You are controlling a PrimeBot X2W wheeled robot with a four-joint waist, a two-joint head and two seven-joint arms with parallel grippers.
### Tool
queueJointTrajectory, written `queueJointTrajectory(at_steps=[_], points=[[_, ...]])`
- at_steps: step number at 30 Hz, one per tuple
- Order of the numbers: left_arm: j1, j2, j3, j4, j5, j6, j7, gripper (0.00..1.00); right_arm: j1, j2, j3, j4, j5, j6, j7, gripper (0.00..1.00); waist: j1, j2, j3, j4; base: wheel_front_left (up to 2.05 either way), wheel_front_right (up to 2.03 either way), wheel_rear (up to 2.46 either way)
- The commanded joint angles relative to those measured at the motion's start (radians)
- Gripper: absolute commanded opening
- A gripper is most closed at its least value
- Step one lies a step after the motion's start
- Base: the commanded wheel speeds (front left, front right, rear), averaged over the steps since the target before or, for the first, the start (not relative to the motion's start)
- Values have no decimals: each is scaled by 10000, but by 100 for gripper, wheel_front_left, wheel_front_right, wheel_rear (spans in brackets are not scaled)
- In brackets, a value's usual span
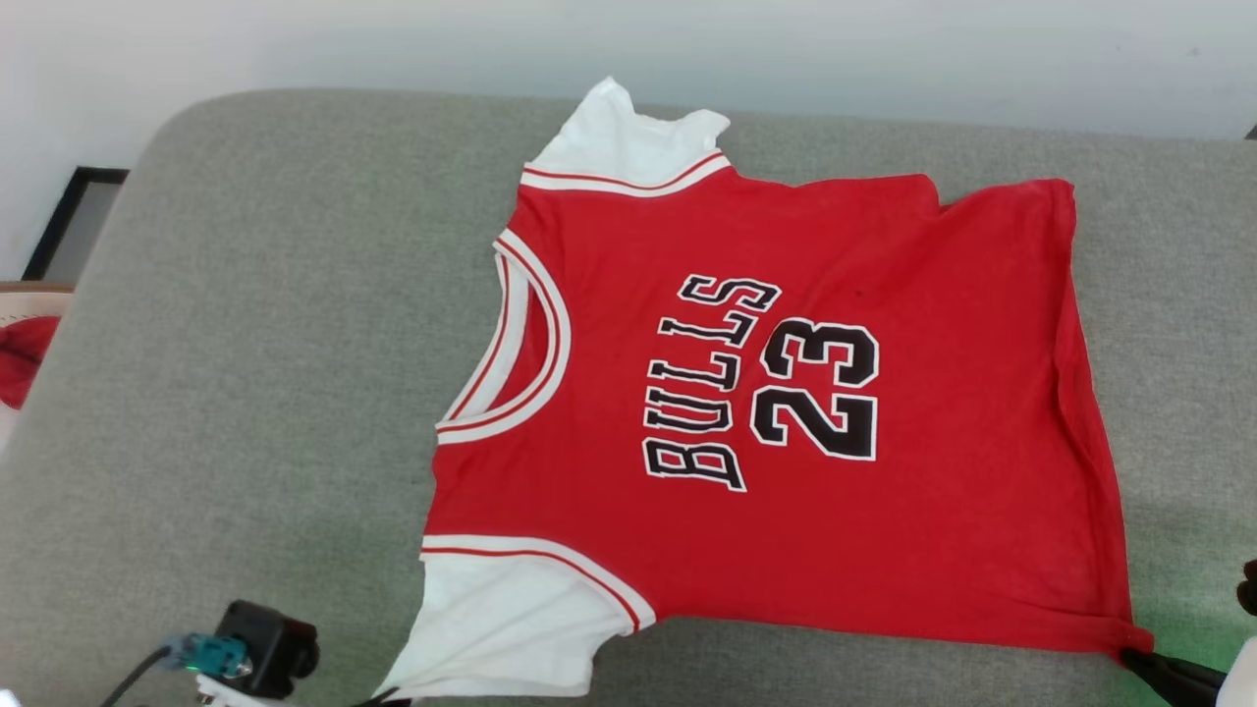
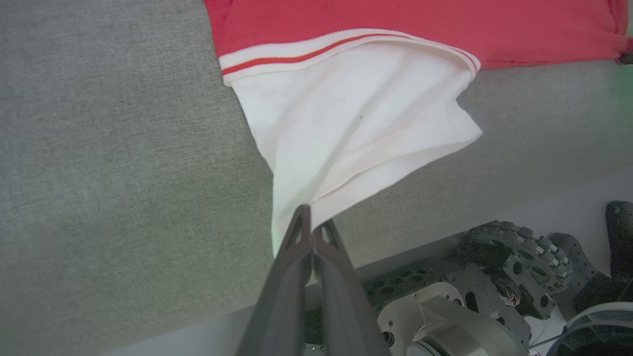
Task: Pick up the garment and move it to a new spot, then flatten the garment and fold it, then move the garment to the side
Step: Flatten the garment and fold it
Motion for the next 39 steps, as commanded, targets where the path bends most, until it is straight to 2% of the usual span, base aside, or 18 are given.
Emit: queueJointTrajectory(at_steps=[1, 5, 10, 14, 17, 21, 31, 35, 39], points=[[148, 107, 44, -82, -86, 131, -114, 0, 346, 179, -271, -160, -169, -10, 160, 0, -1, 0, 82, -57, 0, 0, 0], [-122, 298, 174, -250, 89, 176, -84, 0, 579, 626, -947, -772, -444, -10, 554, 0, -1, 0, 183, -163, 0, 0, 0], [-922, 661, 525, -555, 552, 222, 351, 0, 113, 1097, -1560, -1486, -926, -10, 1213, 0, -1, 0, 221, -349, 0, 0, 0], [-1871, 891, 865, -614, 1100, 16, 971, 0, -484, 1493, -1860, -1819, -1395, -10, 1698, 0, -1, 0, 231, -477, 0, 0, 0], [-2669, 803, 1067, -399, 1596, -360, 1588, 0, -1167, 1708, -1962, -1792, -1669, -10, 1960, 0, -1, 0, 299, -555, 0, 0, 0], [-3762, 255, 1275, 356, 2137, -1196, 2237, 0, -2167, 1952, -1996, -1449, -2097, -10, 2130, 0, -1, 0, 478, -627, 0, 0, 0], [-5834, -1948, 1167, 3729, 2720, -3612, 3209, 0, -4673, 2471, -1287, 557, -2792, -10, 2103, 0, -1, 0, 1150, -818, 0, 0, 0], [-6201, -2697, 1000, 4973, 2575, -4213, 3490, 0, -5376, 2603, -942, 1374, -2861, -10, 2182, 0, -1, 0, 1413, -898, 0, 0, 0], [-6302, -3253, 801, 5950, 2352, -4524, 3743, 0, -5830, 2662, -678, 2006, -2893, -10, 2244, 0, -1, 0, 1600, -926, 0, 0, 0]])
